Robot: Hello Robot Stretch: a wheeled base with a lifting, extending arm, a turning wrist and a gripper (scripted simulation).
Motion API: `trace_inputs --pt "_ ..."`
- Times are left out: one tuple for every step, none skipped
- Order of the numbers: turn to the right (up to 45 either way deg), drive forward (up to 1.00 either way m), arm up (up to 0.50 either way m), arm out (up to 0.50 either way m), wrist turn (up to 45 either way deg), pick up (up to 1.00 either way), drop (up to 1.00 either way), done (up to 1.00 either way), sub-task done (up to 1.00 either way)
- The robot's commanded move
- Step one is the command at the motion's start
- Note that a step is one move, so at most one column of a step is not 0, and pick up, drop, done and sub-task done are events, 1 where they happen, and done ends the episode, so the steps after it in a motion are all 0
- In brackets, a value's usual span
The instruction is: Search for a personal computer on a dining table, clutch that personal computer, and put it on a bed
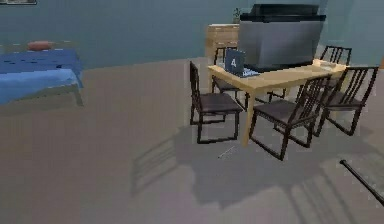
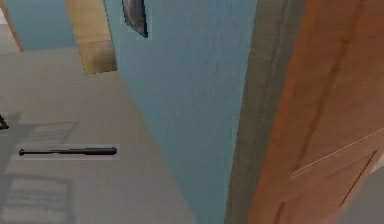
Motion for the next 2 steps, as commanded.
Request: trace_inputs --pt "0.0 0.25 0.00 0.00 0.0 0.00 0.00 0.00 0.00" --pt "30.0 0.00 0.00 0.00 0.0 0.00 0.00 0.00 0.00"
